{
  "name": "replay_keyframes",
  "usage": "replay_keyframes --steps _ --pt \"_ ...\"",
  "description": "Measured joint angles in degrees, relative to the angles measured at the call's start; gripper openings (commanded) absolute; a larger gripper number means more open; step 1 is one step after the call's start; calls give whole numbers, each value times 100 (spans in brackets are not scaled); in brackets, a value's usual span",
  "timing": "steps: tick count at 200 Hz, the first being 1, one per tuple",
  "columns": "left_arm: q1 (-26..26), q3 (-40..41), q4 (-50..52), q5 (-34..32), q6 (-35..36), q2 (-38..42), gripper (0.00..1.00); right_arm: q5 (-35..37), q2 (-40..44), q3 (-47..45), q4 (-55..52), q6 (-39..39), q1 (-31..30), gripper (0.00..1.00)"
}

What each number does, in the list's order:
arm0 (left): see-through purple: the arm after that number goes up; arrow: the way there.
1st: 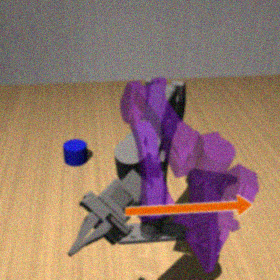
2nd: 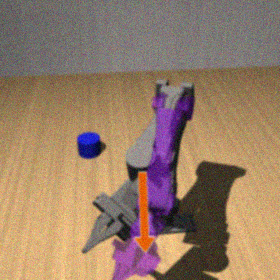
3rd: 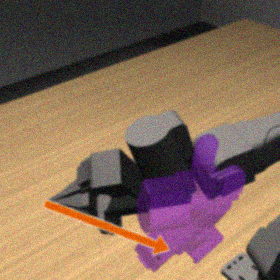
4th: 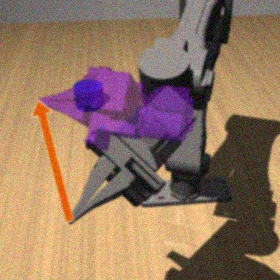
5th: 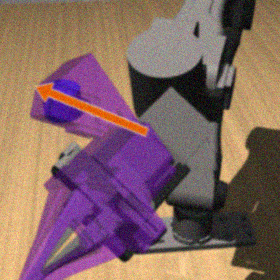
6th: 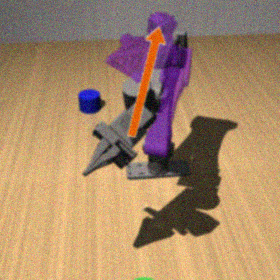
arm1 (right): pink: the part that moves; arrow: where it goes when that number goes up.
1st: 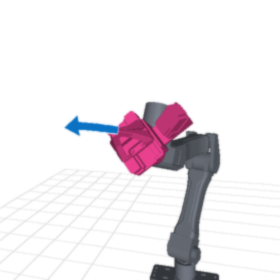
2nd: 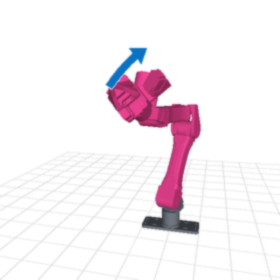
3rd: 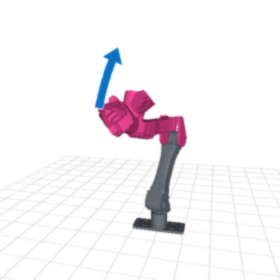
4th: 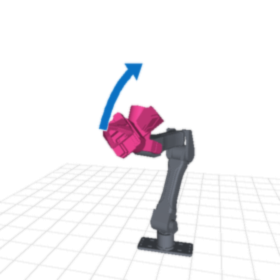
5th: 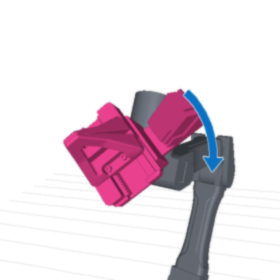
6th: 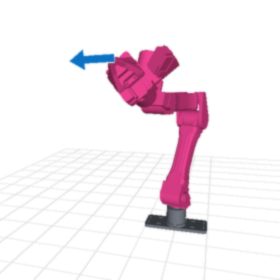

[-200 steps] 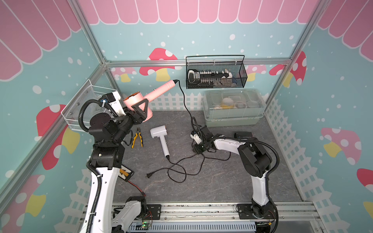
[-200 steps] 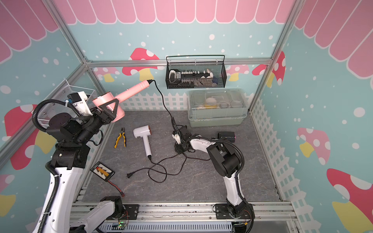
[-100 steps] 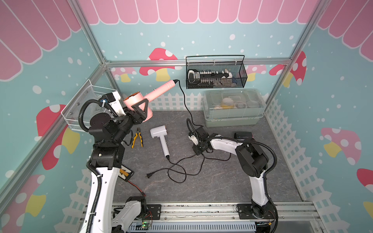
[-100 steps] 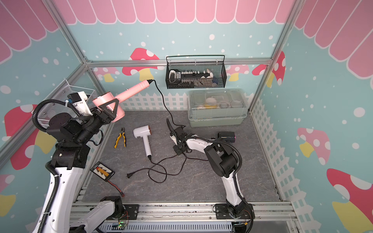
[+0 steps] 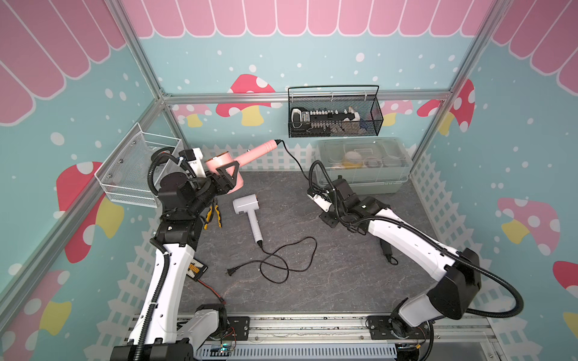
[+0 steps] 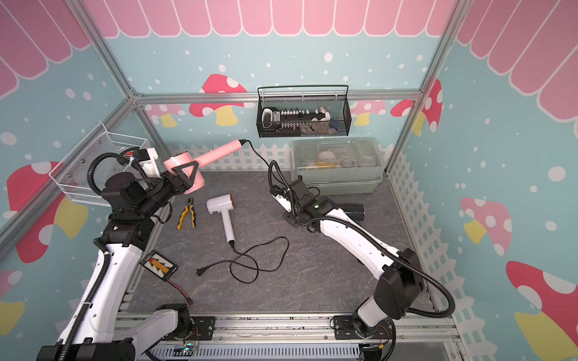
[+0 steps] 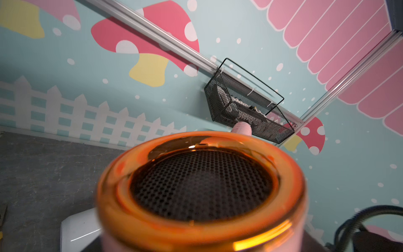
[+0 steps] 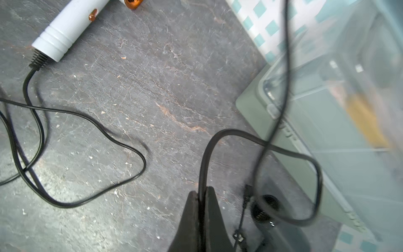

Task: Wrap the cord around the hair dryer
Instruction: Wrap the power cord around the hair dryer.

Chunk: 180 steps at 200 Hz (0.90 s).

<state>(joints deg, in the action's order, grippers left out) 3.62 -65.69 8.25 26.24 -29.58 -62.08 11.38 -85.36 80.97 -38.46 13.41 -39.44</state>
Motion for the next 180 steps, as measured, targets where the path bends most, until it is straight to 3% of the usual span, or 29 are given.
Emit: replay_keyframes --steps 41,83,126,180 --pt "-129 98 -308 442 11 -487 0 87 595 551 -632 715 0 0" --pt "-844 92 -323 636 501 -922 0 79 708 1576 -1084 1364 -7 0" --pt "-1432 90 -205 584 970 -1445 0 -131 566 2935 -1611 2031 -59 0" --pt "-1720 85 -166 284 1270 -1803 0 -573 186 4030 -2341 2778 -463 0"
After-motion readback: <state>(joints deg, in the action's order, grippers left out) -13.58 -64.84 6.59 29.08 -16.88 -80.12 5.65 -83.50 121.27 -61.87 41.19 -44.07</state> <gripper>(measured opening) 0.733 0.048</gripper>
